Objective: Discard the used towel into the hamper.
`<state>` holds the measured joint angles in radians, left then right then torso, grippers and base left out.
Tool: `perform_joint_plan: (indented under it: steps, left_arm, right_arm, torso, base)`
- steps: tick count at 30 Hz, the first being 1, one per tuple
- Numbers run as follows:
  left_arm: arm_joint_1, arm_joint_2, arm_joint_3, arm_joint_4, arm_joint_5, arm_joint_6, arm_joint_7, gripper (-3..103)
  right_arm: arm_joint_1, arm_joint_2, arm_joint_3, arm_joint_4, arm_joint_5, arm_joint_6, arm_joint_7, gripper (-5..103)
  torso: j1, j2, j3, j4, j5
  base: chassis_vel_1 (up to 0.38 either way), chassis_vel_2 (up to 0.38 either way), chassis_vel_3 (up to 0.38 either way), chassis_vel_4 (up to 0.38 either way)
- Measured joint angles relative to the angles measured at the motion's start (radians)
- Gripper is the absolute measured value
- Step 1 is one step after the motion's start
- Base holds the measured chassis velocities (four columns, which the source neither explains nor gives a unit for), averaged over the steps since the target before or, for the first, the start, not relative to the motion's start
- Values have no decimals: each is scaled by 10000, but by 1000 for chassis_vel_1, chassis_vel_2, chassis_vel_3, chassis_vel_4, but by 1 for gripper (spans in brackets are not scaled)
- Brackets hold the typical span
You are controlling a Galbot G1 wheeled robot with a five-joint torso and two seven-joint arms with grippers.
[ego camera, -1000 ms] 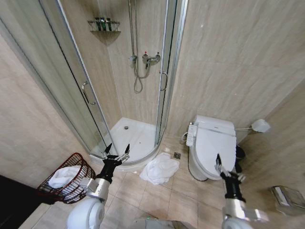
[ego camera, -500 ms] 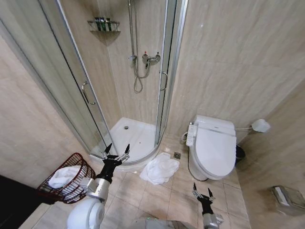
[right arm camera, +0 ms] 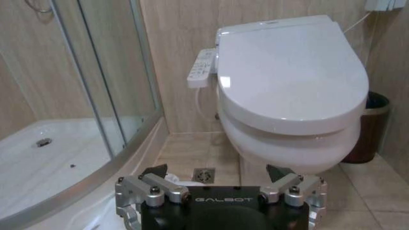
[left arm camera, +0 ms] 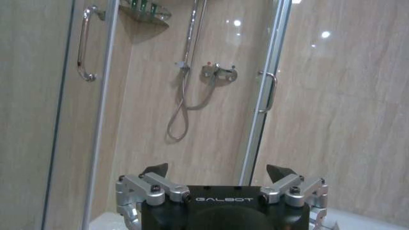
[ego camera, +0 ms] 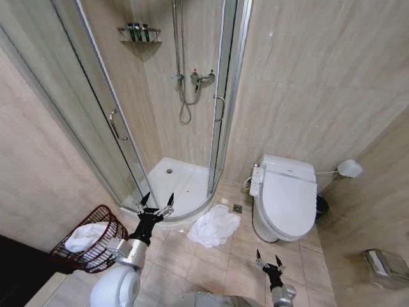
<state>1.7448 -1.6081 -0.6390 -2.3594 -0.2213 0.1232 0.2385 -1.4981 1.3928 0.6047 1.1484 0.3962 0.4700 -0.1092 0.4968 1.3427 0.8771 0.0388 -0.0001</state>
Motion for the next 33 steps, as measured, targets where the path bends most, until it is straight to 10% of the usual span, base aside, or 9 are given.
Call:
perform_joint_plan:
  steps: [14, 33]
  left_arm:
    - [0, 0, 0, 0, 0, 0, 0, 100]
    - [0, 0, 0, 0, 0, 0, 0, 100]
  right_arm:
    - [182, 474, 166, -179, -1773, 1269, -522, 100]
    - [213, 494, 278, -1262, -1478, 3029, -1369, 100]
  torso:
    - [-337, -730, -390, 1, 1]
    - [-807, -1757, -947, 0, 1]
  base:
    - [0, 0, 0, 0]
    - [0, 0, 0, 0]
